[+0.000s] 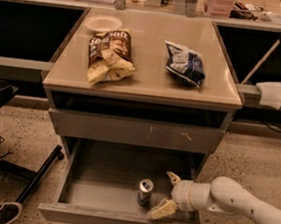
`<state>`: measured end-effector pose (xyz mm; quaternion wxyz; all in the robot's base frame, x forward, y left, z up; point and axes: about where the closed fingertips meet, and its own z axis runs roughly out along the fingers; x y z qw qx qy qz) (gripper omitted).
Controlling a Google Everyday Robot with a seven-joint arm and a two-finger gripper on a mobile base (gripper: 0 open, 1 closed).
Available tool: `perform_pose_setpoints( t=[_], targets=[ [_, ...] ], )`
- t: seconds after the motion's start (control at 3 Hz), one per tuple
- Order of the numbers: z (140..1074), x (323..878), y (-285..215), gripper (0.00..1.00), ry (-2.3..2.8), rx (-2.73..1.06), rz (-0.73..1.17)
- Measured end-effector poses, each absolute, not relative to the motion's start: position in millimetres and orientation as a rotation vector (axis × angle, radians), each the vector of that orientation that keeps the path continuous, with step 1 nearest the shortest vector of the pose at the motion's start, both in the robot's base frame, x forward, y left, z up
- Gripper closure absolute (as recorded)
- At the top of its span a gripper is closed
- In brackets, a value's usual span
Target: Pick redbull can from middle drawer and place on counter
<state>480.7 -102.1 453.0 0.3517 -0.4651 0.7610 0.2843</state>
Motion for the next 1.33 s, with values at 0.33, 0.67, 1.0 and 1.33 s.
perform_pose_setpoints(
  t=[0.33,0.67,1.0,1.33],
  targets=[
    [439,494,-81,0.00,1.989,-1.140,0.752],
    [439,495,-81,0.00,1.990,-1.137,0.748],
    [434,496,-78,0.00,2.008,-1.126,0.772],
    [418,499,-58,0.00,2.010,-1.105,0.850]
  ],
)
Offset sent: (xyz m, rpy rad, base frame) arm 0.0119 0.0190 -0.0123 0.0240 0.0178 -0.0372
